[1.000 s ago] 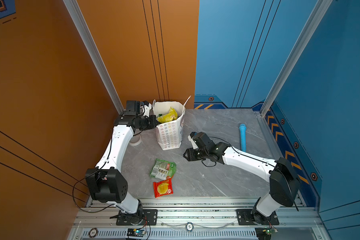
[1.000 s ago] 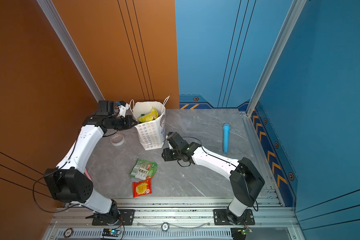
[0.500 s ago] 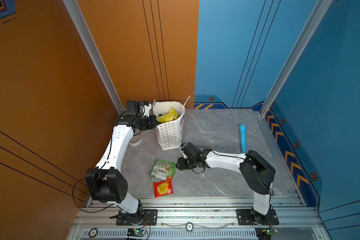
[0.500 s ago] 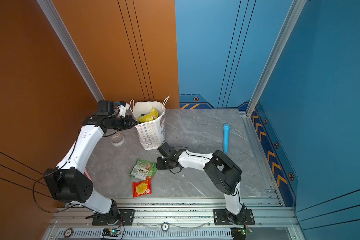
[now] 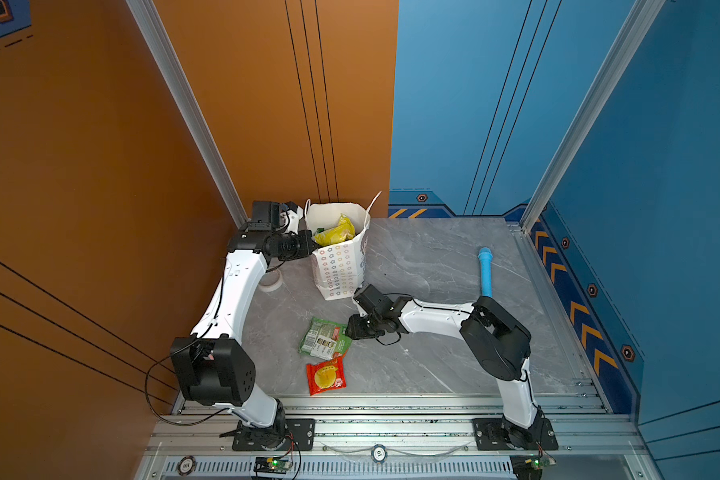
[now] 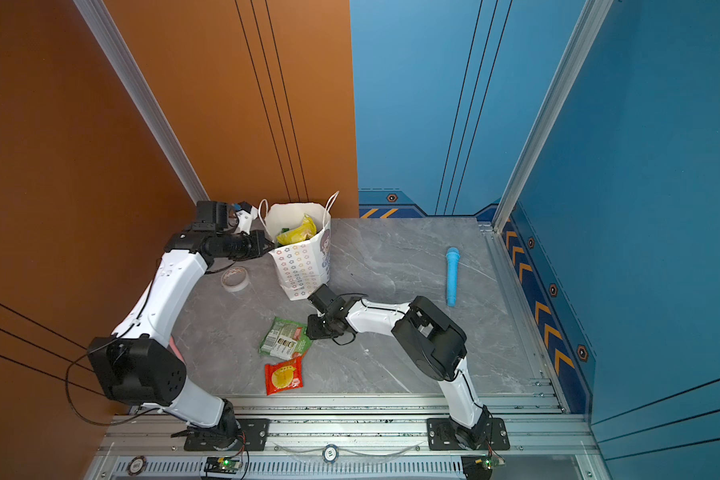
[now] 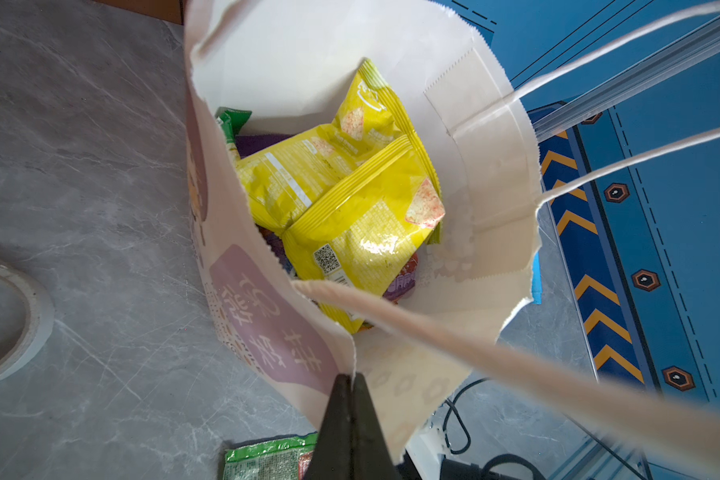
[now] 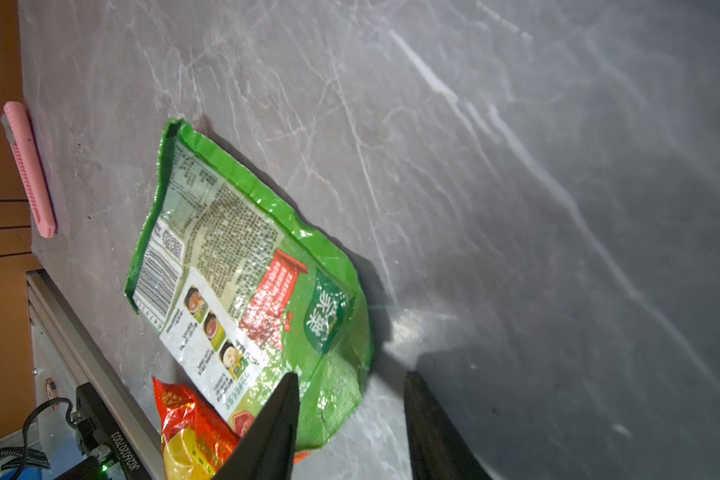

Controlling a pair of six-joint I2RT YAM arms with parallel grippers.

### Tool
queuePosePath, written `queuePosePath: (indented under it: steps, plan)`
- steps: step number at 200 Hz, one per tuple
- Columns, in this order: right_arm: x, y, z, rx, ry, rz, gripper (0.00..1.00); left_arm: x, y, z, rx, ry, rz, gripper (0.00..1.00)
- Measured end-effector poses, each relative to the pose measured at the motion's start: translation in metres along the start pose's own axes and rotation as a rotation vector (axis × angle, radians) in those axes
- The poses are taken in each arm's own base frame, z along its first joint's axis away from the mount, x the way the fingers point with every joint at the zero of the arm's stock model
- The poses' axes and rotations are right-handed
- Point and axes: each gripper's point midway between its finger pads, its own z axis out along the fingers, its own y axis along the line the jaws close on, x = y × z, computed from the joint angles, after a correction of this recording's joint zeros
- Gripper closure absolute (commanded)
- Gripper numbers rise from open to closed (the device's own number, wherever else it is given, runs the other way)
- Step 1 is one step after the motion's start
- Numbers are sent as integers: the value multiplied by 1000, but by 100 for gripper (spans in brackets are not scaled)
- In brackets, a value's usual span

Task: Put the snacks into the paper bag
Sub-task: 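Move the right gripper down to the green noodle packet on the table, then close the right gripper on the green packet's edge and lift it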

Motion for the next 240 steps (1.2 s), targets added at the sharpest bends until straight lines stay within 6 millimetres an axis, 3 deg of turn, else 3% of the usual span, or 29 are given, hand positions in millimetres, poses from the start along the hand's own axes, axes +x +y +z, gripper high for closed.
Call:
queuePosePath:
  steps: [63,118,164,191,240]
  plan:
    - [-9,8,11,-34,-14,3,65,0,0,-1,-1,-2,0,98]
    - [-10,2,15,-20,-24,44,100,0,0,-1,-1,-2,0,98]
    - [-21,-6,12,-5,-66,63,100,0,0,-1,-1,-3,0,98]
    - [-38,-13,-3,12,-122,78,100,-1,0,-2,-1,-3,0,99]
    - [-77,-12,-50,10,-260,83,100,0,0,-2,-1,-3,0,98]
